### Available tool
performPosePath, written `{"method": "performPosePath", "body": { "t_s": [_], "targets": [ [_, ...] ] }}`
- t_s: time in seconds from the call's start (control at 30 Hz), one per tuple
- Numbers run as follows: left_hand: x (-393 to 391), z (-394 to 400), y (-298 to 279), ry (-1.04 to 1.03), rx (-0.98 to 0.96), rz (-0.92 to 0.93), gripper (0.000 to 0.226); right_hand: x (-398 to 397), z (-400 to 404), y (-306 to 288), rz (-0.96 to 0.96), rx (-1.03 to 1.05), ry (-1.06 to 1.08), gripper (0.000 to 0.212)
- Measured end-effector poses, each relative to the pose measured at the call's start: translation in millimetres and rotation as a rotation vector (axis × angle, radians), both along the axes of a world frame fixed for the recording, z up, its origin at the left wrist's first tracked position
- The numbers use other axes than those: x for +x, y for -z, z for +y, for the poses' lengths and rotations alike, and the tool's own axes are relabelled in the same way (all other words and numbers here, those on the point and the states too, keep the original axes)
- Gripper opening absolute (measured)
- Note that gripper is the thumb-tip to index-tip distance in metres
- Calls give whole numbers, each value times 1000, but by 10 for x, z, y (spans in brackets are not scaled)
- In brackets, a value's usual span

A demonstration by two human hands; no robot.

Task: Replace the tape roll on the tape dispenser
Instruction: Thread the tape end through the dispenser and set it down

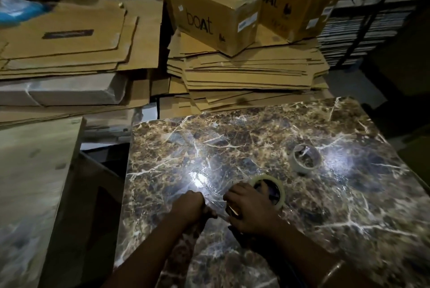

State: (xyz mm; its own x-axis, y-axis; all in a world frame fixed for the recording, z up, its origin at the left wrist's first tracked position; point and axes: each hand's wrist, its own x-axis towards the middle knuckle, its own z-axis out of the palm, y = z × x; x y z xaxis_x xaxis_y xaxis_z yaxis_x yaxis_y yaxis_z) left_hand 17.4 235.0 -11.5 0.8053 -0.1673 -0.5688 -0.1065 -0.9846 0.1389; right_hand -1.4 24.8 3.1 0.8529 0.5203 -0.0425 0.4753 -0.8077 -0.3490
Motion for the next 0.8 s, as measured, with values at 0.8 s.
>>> {"method": "performPosePath", "body": {
  "t_s": [0.8],
  "targets": [
    [84, -318, -253, -1114, -751, 682, 70, -670, -673, 287, 421, 636, 1045, 35]
  ]
}}
